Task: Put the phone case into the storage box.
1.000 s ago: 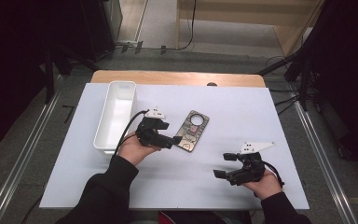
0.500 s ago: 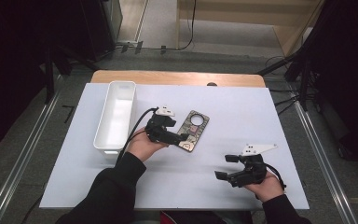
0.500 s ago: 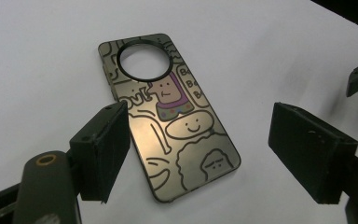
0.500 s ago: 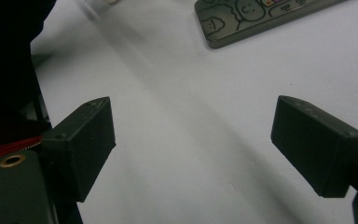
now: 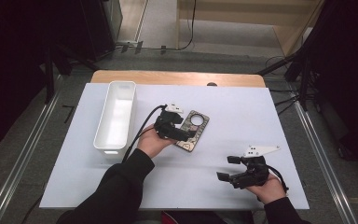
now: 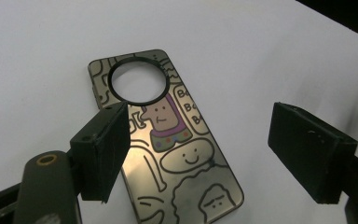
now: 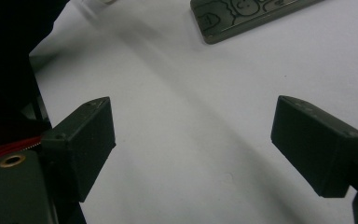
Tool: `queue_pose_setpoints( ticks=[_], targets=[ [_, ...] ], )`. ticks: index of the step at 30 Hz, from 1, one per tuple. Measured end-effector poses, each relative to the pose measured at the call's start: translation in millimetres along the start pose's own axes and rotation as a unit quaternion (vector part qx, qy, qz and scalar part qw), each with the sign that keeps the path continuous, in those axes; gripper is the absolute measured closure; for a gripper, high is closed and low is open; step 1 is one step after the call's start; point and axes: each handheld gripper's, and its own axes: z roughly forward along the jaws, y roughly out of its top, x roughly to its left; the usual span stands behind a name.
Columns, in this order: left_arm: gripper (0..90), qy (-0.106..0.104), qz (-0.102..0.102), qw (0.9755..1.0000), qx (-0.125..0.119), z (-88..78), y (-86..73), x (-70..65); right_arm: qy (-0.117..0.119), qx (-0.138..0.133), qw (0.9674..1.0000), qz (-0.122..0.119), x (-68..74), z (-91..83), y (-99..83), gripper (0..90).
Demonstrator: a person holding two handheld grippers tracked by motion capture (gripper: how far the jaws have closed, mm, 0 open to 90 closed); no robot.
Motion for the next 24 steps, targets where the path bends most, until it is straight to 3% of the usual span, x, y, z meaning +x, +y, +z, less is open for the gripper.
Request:
queue_pose_setpoints(
  ticks=[12, 23, 24],
  targets=[
    [20.8, 0.025, -0.012, 0.9996, 0.002, 19.5, 5.6, -6.5, 0.001, -0.002, 1.0, 0.003, -0.9, -1.4, -0.7, 12.4],
    [20.4, 0.048, -0.017, 0.9987, -0.01, 21.7, 6.5, -9.1, -0.001, -0.004, 1.0, 0.002, -1.1, -2.2, -0.9, 12.4],
    [16.9, 0.047, -0.009, 0.9988, -0.008, 21.6, 6.3, -9.8, -0.001, -0.003, 1.0, 0.002, -1.1, -2.4, -0.9, 12.4]
  ],
)
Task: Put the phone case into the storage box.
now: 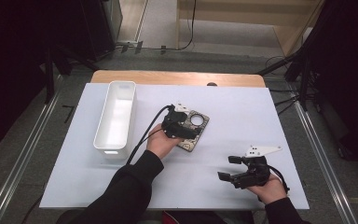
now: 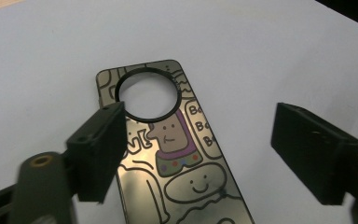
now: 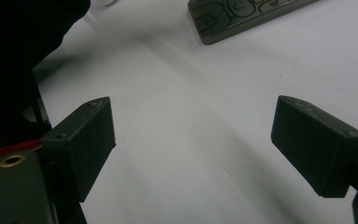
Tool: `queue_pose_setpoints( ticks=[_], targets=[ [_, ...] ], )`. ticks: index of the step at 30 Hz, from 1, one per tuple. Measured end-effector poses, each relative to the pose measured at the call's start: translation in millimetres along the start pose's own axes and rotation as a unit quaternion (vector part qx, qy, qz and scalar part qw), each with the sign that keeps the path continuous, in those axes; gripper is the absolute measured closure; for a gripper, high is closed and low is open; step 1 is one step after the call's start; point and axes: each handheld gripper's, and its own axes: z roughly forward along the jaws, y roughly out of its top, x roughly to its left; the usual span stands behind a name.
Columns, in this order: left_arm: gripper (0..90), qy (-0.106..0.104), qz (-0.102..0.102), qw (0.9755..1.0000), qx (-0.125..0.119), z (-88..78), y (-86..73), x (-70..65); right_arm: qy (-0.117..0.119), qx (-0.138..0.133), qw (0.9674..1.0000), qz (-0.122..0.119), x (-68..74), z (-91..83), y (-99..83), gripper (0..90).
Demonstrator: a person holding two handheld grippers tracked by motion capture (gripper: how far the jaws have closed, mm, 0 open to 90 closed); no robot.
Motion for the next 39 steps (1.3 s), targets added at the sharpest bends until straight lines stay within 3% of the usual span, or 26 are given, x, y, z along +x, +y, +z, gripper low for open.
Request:
queue_pose_setpoints(
  ticks=[4, 5, 7, 13, 28, 39],
  targets=[
    [10.5, 0.002, 0.002, 1.0, -0.004, 0.7, -0.3, 0.0, 0.0, 0.0, 1.0, 0.0, 0.0, -0.1, 0.1, 12.4],
    [0.0, 0.002, 0.001, 1.0, -0.007, 1.5, -0.3, 0.1, -0.001, 0.0, 1.0, -0.001, -0.2, 0.2, 0.1, 12.4],
    [0.0, -0.009, -0.01, 0.9999, -0.005, 2.9, -1.0, 0.9, -0.001, 0.0, 1.0, -0.002, -0.1, 0.3, 0.3, 12.4],
    [0.0, 0.006, -0.003, 1.0, -0.001, 5.1, -2.1, -0.4, 0.0, 0.0, 1.0, -0.002, -0.2, 0.4, 0.3, 12.5],
    [0.0, 0.023, -0.031, 0.9993, 0.004, 17.9, -9.8, 2.0, 0.0, 0.0, 1.0, -0.001, 0.4, 0.2, 0.3, 12.4],
    [0.0, 0.036, -0.026, 0.9988, 0.021, 26.1, -14.5, 1.5, 0.001, 0.003, 1.0, -0.001, 0.4, 0.8, 0.1, 12.4]
  ],
)
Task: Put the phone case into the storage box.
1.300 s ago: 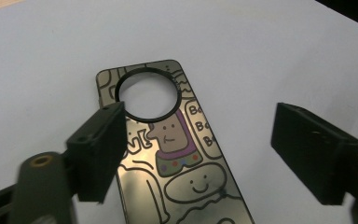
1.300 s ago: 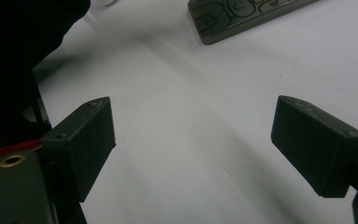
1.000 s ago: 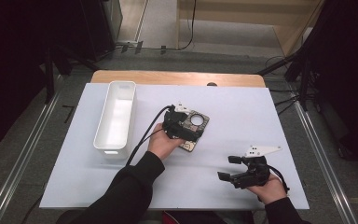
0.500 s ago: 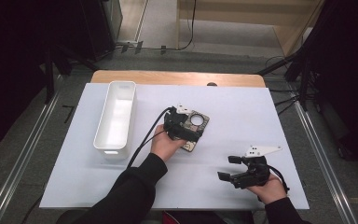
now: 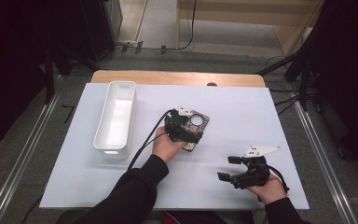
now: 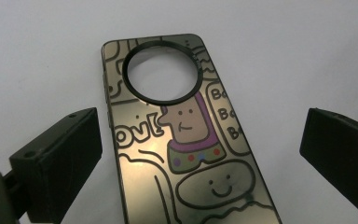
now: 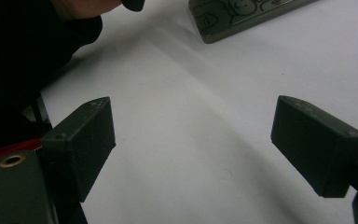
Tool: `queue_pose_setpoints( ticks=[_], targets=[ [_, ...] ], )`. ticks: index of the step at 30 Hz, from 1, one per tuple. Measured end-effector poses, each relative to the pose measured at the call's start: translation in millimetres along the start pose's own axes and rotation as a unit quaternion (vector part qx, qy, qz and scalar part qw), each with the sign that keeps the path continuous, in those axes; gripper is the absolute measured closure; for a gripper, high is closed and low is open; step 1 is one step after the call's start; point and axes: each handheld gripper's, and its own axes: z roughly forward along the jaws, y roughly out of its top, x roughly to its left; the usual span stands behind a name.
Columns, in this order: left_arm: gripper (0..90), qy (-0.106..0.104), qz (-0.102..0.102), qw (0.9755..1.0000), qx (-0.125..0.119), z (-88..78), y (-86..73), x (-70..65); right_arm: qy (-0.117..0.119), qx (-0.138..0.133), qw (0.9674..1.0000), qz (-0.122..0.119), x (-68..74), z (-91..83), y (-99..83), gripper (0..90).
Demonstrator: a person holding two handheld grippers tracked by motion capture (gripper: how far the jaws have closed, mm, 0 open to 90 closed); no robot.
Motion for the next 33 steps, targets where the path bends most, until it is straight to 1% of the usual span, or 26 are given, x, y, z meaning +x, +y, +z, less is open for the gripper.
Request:
queue_pose_setpoints(
  ticks=[1, 7, 10, 11, 17, 19, 26, 31, 32, 33],
  targets=[
    [0.0, 0.0, -0.005, 1.0, -0.001, 1.6, -1.7, 0.3, 0.0, 0.0, 1.0, 0.0, 0.0, 0.0, -0.1, 12.4],
    [0.0, 0.002, -0.01, 0.9999, 0.001, 5.8, -5.9, 0.2, 0.0, 0.0, 1.0, 0.0, 0.0, 0.2, 0.0, 12.5],
    [0.0, 0.005, -0.005, 1.0, 0.004, 7.0, -6.5, -0.2, 0.0, 0.001, 1.0, 0.0, 0.2, 0.1, 0.0, 12.4],
    [0.0, 0.009, -0.005, 0.9999, 0.006, 8.1, -7.2, -1.1, 0.0, 0.001, 1.0, 0.0, 0.1, 0.1, 0.0, 12.4],
    [0.0, 0.018, -0.003, 0.9998, 0.006, 11.3, -9.8, -1.5, -0.001, 0.003, 1.0, -0.001, -0.1, 0.4, -0.2, 12.5],
    [0.0, 0.022, -0.001, 0.9997, 0.015, 14.1, -11.6, -1.0, -0.001, 0.004, 1.0, -0.001, 0.1, 0.5, -0.1, 12.4],
    [0.0, 0.025, -0.005, 0.9995, 0.019, 18.3, -13.7, -2.2, -0.002, 0.004, 1.0, -0.001, 0.1, 0.5, -0.1, 12.4],
    [0.0, 0.036, 0.004, 0.9991, 0.021, 19.7, -14.6, -4.1, -0.002, 0.004, 1.0, -0.001, 0.2, 0.5, -0.2, 12.4],
    [0.0, 0.038, 0.008, 0.999, 0.021, 20.1, -14.9, -4.6, -0.001, 0.003, 1.0, 0.0, 0.1, 0.7, -0.2, 12.4],
    [0.0, 0.047, 0.018, 0.9985, 0.023, 21.0, -15.7, -6.9, -0.002, 0.003, 1.0, 0.0, 0.1, 0.7, -0.2, 12.4]
  ],
)
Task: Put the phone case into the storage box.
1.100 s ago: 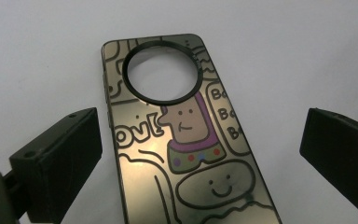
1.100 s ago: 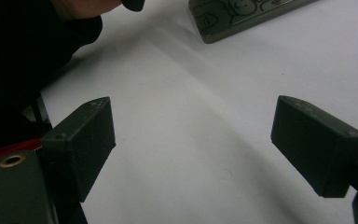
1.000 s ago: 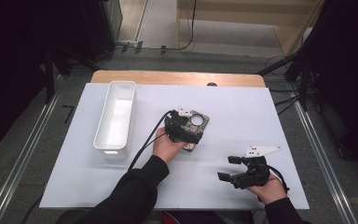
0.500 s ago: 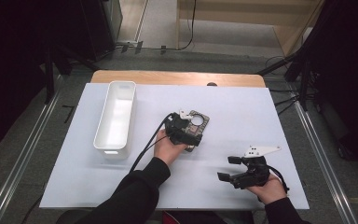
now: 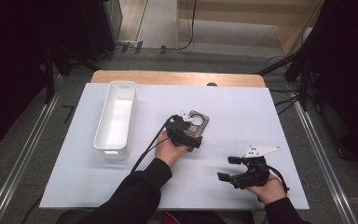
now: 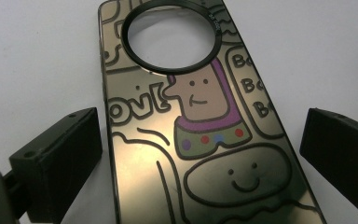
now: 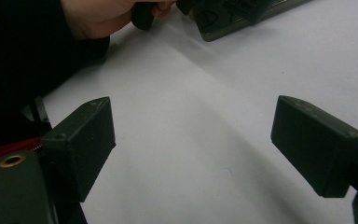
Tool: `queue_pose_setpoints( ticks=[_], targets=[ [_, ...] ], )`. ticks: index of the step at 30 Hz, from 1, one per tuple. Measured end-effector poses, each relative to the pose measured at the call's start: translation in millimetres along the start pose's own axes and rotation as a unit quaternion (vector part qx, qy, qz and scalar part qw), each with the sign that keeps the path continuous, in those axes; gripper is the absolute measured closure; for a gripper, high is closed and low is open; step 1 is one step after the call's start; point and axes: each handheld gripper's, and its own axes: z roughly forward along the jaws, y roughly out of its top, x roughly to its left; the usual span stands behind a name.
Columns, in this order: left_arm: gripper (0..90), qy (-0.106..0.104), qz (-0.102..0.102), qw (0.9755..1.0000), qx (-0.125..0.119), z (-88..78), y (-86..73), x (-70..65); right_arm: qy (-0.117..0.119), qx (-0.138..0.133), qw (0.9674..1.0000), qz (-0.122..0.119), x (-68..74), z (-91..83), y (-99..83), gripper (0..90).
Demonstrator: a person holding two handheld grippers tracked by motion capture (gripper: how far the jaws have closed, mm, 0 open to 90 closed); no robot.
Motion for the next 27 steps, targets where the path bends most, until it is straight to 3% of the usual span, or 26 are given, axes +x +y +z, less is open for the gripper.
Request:
queue_pose_setpoints(
  ticks=[14, 27],
  targets=[
    [0.0, 0.022, 0.017, 0.9996, 0.004, 2.4, -0.9, -5.4, 0.001, 0.0, 1.0, 0.0, 0.5, -0.3, 0.0, 12.4],
    [4.3, 0.034, 0.007, 0.9993, 0.01, -0.1, -0.6, -10.3, -0.002, 0.001, 1.0, 0.0, 0.5, 0.3, 0.0, 12.4]
  ],
)
